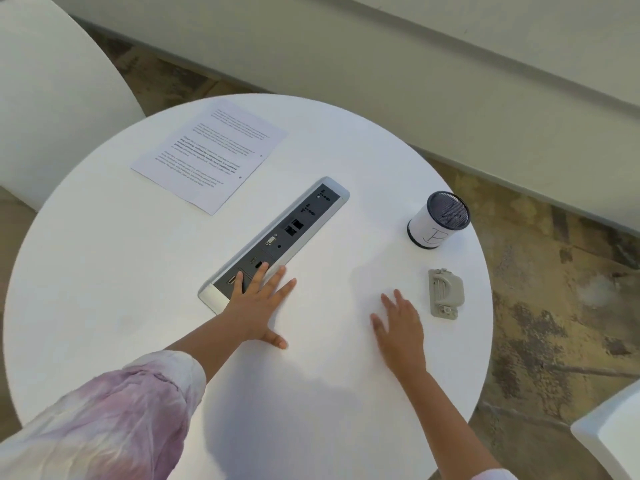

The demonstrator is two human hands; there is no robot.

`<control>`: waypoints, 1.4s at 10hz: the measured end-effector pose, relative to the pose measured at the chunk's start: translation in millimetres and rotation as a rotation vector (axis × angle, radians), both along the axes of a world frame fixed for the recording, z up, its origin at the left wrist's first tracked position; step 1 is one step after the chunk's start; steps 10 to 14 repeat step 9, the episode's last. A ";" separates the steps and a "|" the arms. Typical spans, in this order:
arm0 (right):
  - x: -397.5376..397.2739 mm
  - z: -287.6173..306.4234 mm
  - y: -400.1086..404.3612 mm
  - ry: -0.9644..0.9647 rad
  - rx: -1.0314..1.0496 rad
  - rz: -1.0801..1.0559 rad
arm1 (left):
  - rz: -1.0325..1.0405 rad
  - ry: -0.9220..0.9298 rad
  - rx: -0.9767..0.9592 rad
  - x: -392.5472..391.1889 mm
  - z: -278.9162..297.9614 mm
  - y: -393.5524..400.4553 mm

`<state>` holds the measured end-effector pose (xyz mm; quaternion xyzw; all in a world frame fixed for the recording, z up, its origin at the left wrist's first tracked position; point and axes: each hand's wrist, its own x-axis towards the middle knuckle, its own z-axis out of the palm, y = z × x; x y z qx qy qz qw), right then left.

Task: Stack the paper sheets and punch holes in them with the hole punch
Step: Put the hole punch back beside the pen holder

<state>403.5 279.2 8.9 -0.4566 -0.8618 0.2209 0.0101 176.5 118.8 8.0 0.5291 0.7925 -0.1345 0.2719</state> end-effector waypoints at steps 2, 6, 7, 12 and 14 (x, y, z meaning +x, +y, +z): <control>-18.8 -12.6 -37.5 -0.197 0.044 0.111 | -0.061 0.065 0.048 -6.1 11.8 -3.6; -68.7 12.5 -119.4 -0.299 -0.029 0.157 | -0.198 0.035 0.359 -63.0 5.6 -82.7; -83.0 14.0 -136.6 -0.329 -0.015 0.114 | -0.117 0.019 0.406 -67.2 15.0 -93.1; -97.9 24.6 -161.5 -0.229 -0.072 0.125 | -0.099 0.071 0.466 -89.8 8.8 -123.5; -97.9 24.6 -161.5 -0.229 -0.072 0.125 | -0.099 0.071 0.466 -89.8 8.8 -123.5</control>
